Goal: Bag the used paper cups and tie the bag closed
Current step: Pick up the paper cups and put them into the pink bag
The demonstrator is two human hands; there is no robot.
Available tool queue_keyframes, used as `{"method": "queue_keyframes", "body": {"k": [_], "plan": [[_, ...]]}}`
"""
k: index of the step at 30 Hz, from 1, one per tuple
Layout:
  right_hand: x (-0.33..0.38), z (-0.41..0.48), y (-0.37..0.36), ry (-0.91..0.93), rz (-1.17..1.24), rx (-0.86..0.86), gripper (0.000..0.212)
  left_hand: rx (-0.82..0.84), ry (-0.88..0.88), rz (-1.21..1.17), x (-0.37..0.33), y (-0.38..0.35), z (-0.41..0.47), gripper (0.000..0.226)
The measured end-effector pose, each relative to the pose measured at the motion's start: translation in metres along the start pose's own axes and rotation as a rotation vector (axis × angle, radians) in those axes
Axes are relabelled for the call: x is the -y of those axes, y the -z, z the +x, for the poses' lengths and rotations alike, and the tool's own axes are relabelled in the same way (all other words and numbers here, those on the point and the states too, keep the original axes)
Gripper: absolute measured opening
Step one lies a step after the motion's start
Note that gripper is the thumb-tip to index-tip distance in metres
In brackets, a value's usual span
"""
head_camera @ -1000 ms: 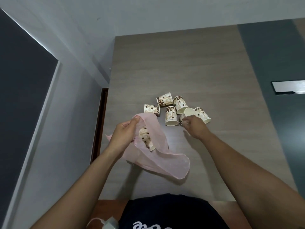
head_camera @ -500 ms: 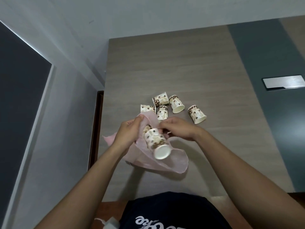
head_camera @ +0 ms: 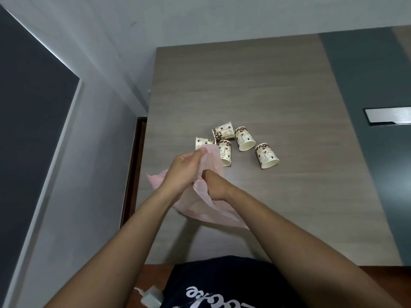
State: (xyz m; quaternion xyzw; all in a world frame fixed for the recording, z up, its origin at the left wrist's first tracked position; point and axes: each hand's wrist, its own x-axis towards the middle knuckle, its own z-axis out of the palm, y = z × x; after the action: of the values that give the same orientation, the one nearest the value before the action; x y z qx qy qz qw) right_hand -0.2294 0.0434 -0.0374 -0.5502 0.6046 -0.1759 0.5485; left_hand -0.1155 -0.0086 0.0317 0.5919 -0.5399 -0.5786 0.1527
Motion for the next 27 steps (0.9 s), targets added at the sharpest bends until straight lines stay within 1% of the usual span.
{"method": "queue_keyframes", "body": {"k": [1,2,5,7,8,11,13,16,18,20,22,24,27], "plan": [[-0.003,-0.001,0.007,-0.013,0.024,-0.010,0.021,-0.024,-0.014,-0.006,-0.001,0.000,0.000,0.049],[-0.006,-0.002,0.018,-0.027,0.085,-0.019,0.018,-0.047,-0.028,-0.007,-0.001,0.000,0.000,0.050],[-0.021,-0.007,0.064,-0.079,0.242,-0.047,0.026,-0.084,-0.054,-0.003,0.000,0.002,0.003,0.056],[-0.040,-0.011,0.096,-0.136,0.252,-0.143,0.029,-0.090,-0.053,-0.003,0.002,0.004,0.004,0.056],[-0.053,-0.013,0.109,-0.165,0.220,-0.215,0.029,-0.090,-0.052,-0.007,0.003,0.004,0.004,0.055],[-0.095,-0.018,0.133,-0.281,-0.024,-0.416,0.020,-0.092,-0.046,-0.014,0.005,0.004,0.004,0.051],[-0.121,-0.021,0.137,-0.341,-0.105,-0.463,0.027,-0.087,-0.040,-0.007,0.006,0.005,0.003,0.050],[-0.154,-0.016,0.134,-0.435,-0.246,-0.413,0.044,-0.056,-0.039,-0.004,0.010,0.008,0.002,0.047],[-0.168,-0.014,0.129,-0.521,-0.316,-0.340,0.057,-0.041,-0.036,-0.004,0.012,0.012,0.001,0.053],[-0.175,-0.013,0.123,-0.584,-0.362,-0.306,0.064,-0.043,-0.024,0.000,0.015,0.017,0.000,0.061],[-0.175,-0.011,0.120,-0.582,-0.393,-0.326,0.060,-0.048,-0.022,0.005,0.017,0.020,0.001,0.062],[-0.173,-0.010,0.116,-0.566,-0.375,-0.339,0.054,-0.045,-0.017,0.011,0.018,0.023,0.002,0.060],[-0.176,-0.009,0.107,-0.544,-0.336,-0.282,0.047,-0.042,-0.009,0.009,0.021,0.023,0.003,0.066]]}}
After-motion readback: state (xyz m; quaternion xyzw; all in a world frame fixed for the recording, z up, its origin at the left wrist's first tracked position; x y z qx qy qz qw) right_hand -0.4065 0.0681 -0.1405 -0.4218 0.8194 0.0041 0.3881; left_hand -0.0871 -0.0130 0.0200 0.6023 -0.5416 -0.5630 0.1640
